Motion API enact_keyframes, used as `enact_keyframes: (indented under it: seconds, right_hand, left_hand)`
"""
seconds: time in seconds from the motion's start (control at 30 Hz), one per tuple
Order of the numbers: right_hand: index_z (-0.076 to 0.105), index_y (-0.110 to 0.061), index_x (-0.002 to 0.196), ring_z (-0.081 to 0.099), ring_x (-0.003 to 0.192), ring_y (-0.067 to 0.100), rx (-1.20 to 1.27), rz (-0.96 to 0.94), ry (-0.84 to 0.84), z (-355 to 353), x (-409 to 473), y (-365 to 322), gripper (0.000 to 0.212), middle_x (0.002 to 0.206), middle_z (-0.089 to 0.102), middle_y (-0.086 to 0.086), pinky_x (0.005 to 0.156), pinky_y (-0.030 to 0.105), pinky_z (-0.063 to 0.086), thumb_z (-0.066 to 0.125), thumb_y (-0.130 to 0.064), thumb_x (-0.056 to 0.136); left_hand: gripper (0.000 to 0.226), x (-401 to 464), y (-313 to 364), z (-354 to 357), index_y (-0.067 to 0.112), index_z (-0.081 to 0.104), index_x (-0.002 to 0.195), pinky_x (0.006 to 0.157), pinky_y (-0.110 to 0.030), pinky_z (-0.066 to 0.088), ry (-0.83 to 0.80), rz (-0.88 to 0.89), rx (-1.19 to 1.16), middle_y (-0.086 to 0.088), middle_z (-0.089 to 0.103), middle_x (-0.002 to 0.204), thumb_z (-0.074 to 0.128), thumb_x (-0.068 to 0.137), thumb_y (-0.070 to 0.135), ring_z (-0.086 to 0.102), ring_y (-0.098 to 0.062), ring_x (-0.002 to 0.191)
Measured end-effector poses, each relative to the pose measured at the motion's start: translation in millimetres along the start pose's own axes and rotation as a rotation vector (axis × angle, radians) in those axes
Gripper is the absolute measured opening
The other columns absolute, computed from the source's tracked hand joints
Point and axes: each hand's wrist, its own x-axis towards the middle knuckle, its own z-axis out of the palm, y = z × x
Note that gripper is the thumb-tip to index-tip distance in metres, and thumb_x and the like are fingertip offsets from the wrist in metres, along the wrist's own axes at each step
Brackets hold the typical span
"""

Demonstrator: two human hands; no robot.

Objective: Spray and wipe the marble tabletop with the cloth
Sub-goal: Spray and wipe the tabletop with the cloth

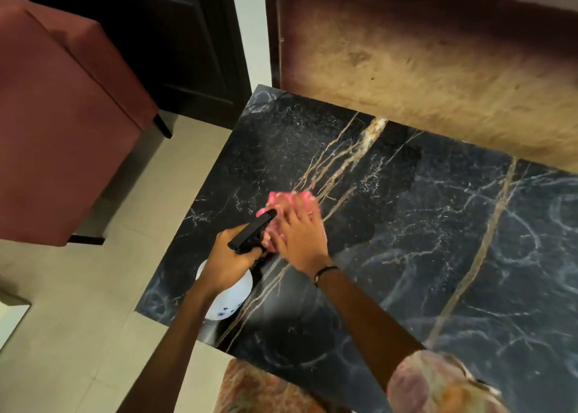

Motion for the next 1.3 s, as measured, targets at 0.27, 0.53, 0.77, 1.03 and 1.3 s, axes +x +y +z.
enact_keyframes:
  seconds: [0.27, 0.53, 0.77, 1.03, 1.3]
  right_hand:
    - [0.033, -0.032, 0.145, 0.027, 0.143, 0.032, -0.03, 0.0, -0.012, 3, -73, 88, 0.061, 0.152, 0.037, 0.002, 0.113, 0.067, 0.013, 0.01, -0.061, 0.097]
    - [0.026, -0.032, 0.148, 0.016, 0.146, 0.031, 0.002, 0.127, -0.055, 4, -39, 18, 0.061, 0.158, 0.023, 0.001, 0.111, 0.069, 0.006, 0.011, -0.056, 0.095]
    - [0.028, -0.033, 0.147, 0.021, 0.145, 0.03, 0.021, -0.248, -0.07, 25, -126, -21, 0.057, 0.156, 0.03, 0.0, 0.112, 0.067, 0.013, 0.024, -0.059, 0.097]
    - [0.033, -0.032, 0.146, 0.028, 0.142, 0.035, -0.026, 0.14, -0.075, 14, -94, 4, 0.059, 0.154, 0.035, 0.003, 0.11, 0.066, 0.011, 0.024, -0.058, 0.093]
    - [0.035, -0.03, 0.145, 0.025, 0.144, 0.034, -0.012, -0.11, -0.088, 33, -132, -95, 0.056, 0.153, 0.035, 0.003, 0.113, 0.067, 0.008, 0.024, -0.056, 0.097]
  left_hand:
    - [0.021, -30, -17, 2, 0.011, 0.07, 0.089, 0.086, -0.038, 0.053, 0.034, -0.04, 0.057, -0.011, 0.071, 0.086, 0.061, 0.083, -0.007, 0.067, -0.009, 0.076]
    - [0.026, -70, -37, 6, 0.006, 0.067, 0.085, 0.046, -0.011, 0.039, 0.146, -0.108, -0.075, 0.009, 0.07, 0.067, 0.053, 0.083, -0.016, 0.047, -0.001, 0.039]
    - [0.025, -85, -48, 3, 0.006, 0.067, 0.082, 0.051, -0.015, 0.043, 0.13, -0.108, -0.068, 0.011, 0.065, 0.055, 0.054, 0.084, -0.015, 0.052, 0.002, 0.041]
    - [0.017, -113, -74, -17, -0.005, 0.066, 0.095, 0.055, -0.012, 0.049, 0.144, -0.083, -0.115, 0.005, 0.071, 0.076, 0.055, 0.085, -0.013, 0.061, 0.002, 0.055]
    - [0.033, -144, -90, -27, 0.013, 0.062, 0.067, 0.046, -0.008, 0.039, 0.104, -0.112, -0.073, 0.006, 0.062, 0.045, 0.054, 0.081, -0.017, 0.052, -0.002, 0.038]
